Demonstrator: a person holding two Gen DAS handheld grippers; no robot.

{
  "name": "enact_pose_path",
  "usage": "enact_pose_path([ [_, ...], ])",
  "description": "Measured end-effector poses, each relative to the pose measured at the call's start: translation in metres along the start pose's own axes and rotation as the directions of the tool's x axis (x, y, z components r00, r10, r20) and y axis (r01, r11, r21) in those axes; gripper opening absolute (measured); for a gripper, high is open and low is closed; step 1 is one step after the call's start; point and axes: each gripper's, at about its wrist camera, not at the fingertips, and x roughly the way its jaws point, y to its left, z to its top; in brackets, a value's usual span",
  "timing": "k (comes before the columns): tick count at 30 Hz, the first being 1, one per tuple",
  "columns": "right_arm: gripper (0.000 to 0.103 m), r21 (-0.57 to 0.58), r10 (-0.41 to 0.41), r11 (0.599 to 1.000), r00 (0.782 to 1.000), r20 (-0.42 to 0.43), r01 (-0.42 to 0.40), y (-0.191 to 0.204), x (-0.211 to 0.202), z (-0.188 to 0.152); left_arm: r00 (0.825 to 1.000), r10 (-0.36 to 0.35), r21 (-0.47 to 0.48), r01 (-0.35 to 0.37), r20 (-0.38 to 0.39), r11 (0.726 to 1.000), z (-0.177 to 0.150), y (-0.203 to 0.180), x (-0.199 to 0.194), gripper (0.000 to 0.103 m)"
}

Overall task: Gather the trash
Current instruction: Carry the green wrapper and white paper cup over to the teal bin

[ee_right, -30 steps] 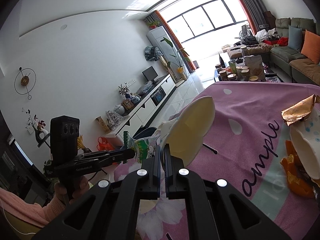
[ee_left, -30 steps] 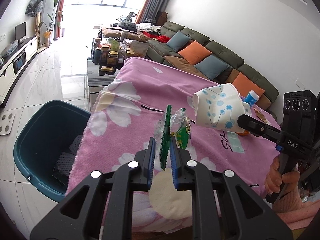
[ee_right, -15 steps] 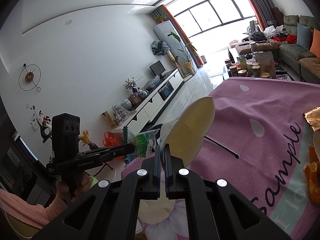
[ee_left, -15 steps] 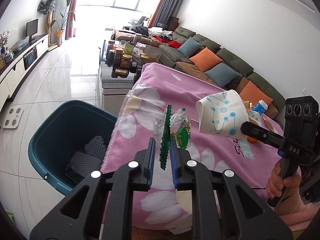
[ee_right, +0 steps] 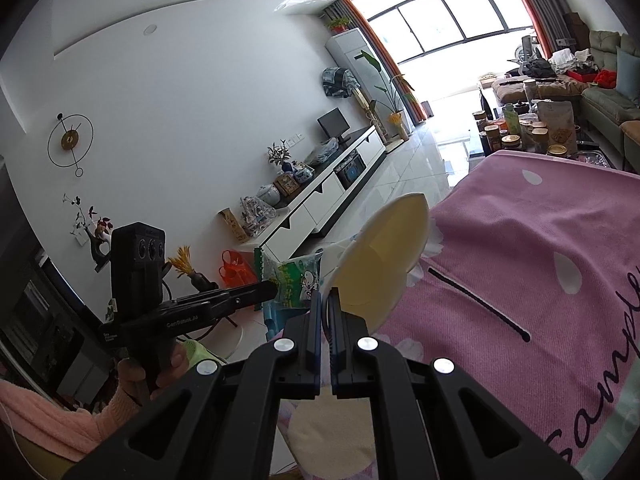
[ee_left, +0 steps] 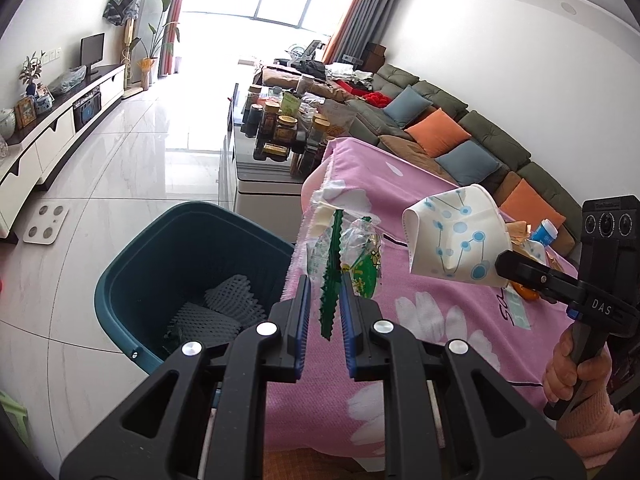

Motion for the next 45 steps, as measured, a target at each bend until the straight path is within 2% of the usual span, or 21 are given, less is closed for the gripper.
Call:
enact_pose_path([
  [24,0.002,-0.037,0.062,0.997,0.995,-0.076,-0.065,0.024,0.044,0.012,0.996,0.085,-0.074,-0.084,0.010,0.994,-0.006,0.035,-0.002,0.015],
  [45,0.002,-0.036,0.060,0.997,0.991,-0.124,-0.064,0.033,0.069,0.017,0.992,0.128,-0.104,-0.129,-0.016,0.986,-0.010,0.045,0.013,0.015],
])
